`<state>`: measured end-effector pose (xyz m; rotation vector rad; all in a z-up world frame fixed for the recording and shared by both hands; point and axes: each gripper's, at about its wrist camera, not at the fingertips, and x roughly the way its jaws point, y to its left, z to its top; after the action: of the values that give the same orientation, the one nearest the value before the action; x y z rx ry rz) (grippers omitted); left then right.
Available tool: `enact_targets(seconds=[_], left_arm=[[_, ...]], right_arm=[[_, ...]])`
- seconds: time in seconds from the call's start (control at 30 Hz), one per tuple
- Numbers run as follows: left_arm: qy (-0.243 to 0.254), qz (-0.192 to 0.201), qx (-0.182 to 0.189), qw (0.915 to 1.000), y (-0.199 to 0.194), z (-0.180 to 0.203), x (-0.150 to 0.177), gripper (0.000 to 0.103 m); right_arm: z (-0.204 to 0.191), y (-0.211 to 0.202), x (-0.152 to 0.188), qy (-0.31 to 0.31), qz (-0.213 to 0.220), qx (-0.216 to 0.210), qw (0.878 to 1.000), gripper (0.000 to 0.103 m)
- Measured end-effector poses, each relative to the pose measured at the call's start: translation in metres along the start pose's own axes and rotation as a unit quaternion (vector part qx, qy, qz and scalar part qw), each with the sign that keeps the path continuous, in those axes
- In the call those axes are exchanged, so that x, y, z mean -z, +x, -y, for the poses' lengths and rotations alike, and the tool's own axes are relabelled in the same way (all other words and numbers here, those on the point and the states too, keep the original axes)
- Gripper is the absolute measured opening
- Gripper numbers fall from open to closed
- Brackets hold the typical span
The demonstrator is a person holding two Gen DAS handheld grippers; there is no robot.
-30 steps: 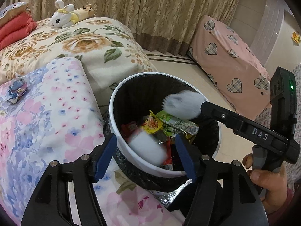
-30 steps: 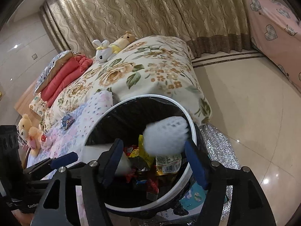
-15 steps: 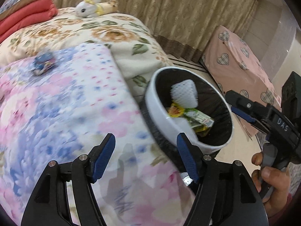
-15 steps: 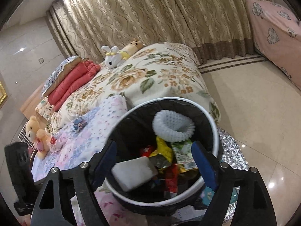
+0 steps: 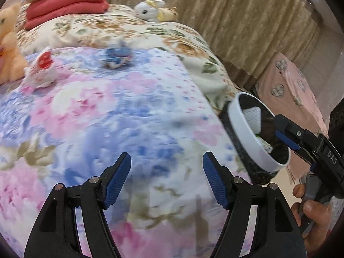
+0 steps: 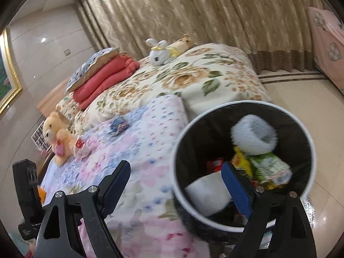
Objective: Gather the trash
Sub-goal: 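Move both open tools back over the bed toward the two remaining wrappers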
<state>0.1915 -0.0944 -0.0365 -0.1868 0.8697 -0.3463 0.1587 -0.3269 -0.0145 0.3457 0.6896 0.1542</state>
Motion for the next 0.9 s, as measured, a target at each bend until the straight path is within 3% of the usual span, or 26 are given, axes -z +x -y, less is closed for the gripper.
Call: enact_targets(seconds=[0.37, 0.9], left_arm=[[-0.046, 0.016, -0.039, 0.998, -0.019, -0.06, 0.001, 0.071], [-0.089, 0.022, -0.076, 0.993, -0.026, -0.114, -0.002, 0.071]], right_arm=[[-0.057, 0.03, 0.005, -0.04, -0.021, -0.042, 0.998, 0.09], [-0.094, 0.087, 0.014, -0.057, -0.066, -0.063, 0.994, 0.091]])
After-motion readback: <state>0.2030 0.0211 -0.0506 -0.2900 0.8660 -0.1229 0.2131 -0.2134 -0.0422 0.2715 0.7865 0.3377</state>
